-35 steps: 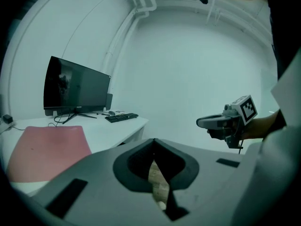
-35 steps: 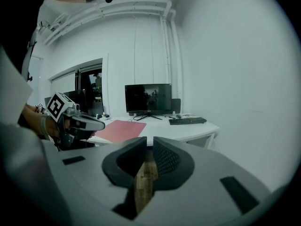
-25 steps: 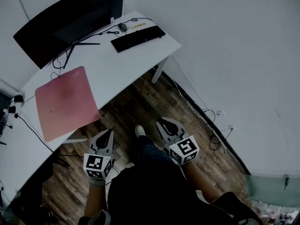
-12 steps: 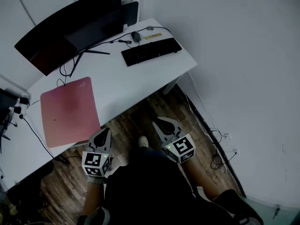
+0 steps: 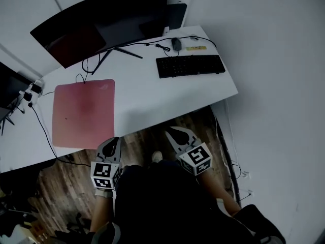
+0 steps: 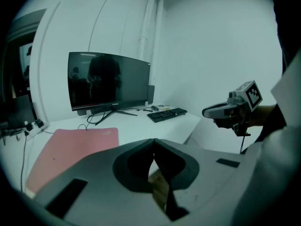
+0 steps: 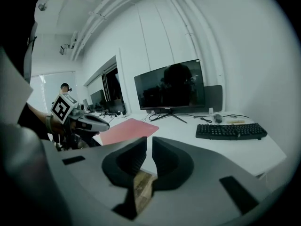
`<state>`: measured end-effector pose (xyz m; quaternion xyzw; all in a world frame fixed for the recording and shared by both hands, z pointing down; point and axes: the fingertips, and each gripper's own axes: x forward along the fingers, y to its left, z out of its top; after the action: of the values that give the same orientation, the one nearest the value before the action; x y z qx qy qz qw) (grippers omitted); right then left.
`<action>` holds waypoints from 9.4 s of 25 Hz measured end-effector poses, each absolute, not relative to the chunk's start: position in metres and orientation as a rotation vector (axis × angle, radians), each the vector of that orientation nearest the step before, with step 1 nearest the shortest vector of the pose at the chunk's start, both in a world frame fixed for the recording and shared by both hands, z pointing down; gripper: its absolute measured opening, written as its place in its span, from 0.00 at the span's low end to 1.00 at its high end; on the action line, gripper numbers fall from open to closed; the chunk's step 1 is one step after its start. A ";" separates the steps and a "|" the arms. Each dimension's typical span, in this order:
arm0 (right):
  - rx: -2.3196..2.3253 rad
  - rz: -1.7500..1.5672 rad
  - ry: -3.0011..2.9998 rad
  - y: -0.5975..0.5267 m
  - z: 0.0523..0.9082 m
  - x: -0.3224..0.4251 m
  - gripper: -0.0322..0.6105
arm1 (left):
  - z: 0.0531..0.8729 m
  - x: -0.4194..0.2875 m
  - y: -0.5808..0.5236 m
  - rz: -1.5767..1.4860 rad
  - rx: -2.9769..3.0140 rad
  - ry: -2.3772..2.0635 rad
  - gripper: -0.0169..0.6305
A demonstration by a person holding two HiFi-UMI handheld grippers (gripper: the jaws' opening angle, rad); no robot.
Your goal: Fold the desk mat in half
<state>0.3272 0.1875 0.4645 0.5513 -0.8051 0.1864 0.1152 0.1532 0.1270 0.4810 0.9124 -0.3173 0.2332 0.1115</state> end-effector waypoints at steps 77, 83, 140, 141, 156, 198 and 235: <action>1.208 0.724 -2.317 0.109 0.530 0.196 0.11 | 0.681 0.043 0.105 1.638 2.461 -0.938 0.52; 1.205 0.706 -2.320 0.103 0.523 0.189 0.11 | 0.666 0.046 0.104 1.608 2.511 -0.919 0.45; 0.835 0.375 -2.162 -0.034 0.542 0.012 0.25 | 0.557 -0.031 -0.031 1.362 2.792 -0.673 0.08; 0.811 0.370 -2.169 -0.039 0.543 0.011 0.26 | 0.558 -0.031 -0.034 1.372 2.780 -0.680 0.08; 0.326 0.306 -2.241 -0.077 0.573 0.004 0.26 | 0.558 -0.026 -0.079 1.488 2.638 -0.845 0.08; 0.569 0.246 -2.303 -0.202 0.563 -0.061 0.09 | 0.570 -0.158 -0.116 1.405 2.347 -1.160 0.21; 0.765 0.263 -2.218 -0.336 0.591 -0.118 0.08 | 0.621 -0.231 -0.096 1.264 2.135 -0.868 0.32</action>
<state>-0.1175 -0.3355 0.5906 0.2998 -0.8688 0.1032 0.3804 -0.2310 -0.0959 0.6214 0.7856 -0.3195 0.4652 0.2537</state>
